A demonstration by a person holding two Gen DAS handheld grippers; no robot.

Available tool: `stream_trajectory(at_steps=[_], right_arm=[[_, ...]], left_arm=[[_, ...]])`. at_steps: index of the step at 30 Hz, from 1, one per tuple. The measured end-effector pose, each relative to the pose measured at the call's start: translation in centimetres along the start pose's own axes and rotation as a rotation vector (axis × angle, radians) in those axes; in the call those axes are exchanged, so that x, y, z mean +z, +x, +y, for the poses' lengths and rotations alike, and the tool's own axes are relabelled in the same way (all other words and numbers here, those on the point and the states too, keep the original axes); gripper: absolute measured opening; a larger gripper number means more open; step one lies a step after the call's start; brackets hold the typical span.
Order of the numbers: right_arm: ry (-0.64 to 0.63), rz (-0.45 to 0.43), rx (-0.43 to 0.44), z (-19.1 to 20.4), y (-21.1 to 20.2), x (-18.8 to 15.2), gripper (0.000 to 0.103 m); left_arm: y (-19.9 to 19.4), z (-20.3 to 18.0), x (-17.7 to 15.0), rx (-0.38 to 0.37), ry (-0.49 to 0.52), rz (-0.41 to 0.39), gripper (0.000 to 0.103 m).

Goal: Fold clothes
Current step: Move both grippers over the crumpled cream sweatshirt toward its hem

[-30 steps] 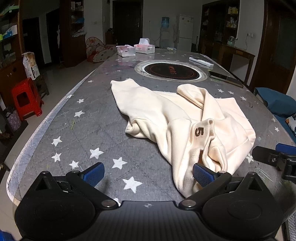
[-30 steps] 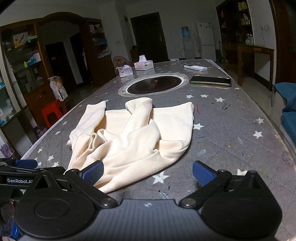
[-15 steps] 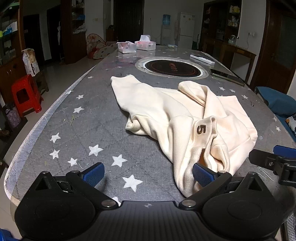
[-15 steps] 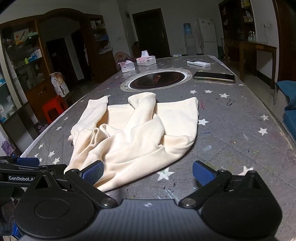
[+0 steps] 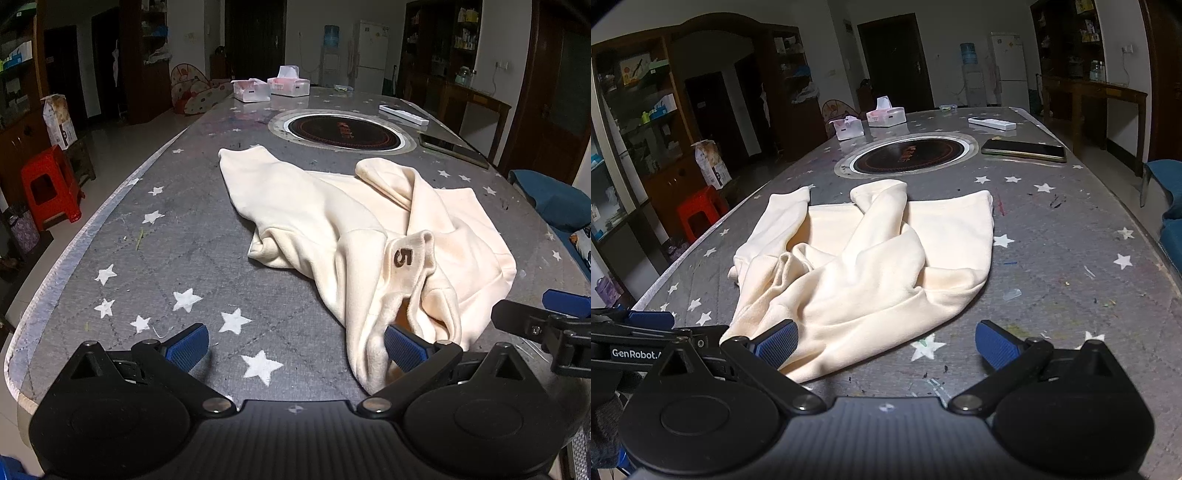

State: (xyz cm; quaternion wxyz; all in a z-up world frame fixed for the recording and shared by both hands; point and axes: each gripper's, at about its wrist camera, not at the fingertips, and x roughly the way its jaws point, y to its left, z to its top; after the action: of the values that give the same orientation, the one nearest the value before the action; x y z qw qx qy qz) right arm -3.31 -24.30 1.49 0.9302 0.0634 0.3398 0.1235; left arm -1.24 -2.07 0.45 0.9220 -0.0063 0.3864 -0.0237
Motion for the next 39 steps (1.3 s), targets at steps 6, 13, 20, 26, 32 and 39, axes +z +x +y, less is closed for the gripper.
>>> stream_trajectory(at_steps=[6,13,20,26,32,39], right_arm=[[-0.004,0.005,0.002,0.1,0.2,0.0,0.103],[-0.007,0.011,0.005,0.2,0.6,0.1,0.103],[-0.008,0.017,0.008,0.3,0.9,0.2,0.103],[-0.017,0.022,0.011,0.4,1.2,0.3,0.103],[-0.029,0.028,0.014,0.7,1.7,0.7,0.103],[-0.046,0.026,0.018,1.0,2.3,1.2,0.103]], left_arm=[[0.2,0.0,0.1,-0.003,0.002,0.005,0.103],[0.4,0.1,0.3,-0.002,0.003,0.009,0.103],[0.8,0.1,0.5,0.000,0.004,0.017,0.103],[1.3,0.1,0.8,-0.001,0.012,0.025,0.103],[1.7,0.2,1.3,-0.002,0.017,0.031,0.103],[1.9,0.3,2.2,-0.008,0.027,0.026,0.103]])
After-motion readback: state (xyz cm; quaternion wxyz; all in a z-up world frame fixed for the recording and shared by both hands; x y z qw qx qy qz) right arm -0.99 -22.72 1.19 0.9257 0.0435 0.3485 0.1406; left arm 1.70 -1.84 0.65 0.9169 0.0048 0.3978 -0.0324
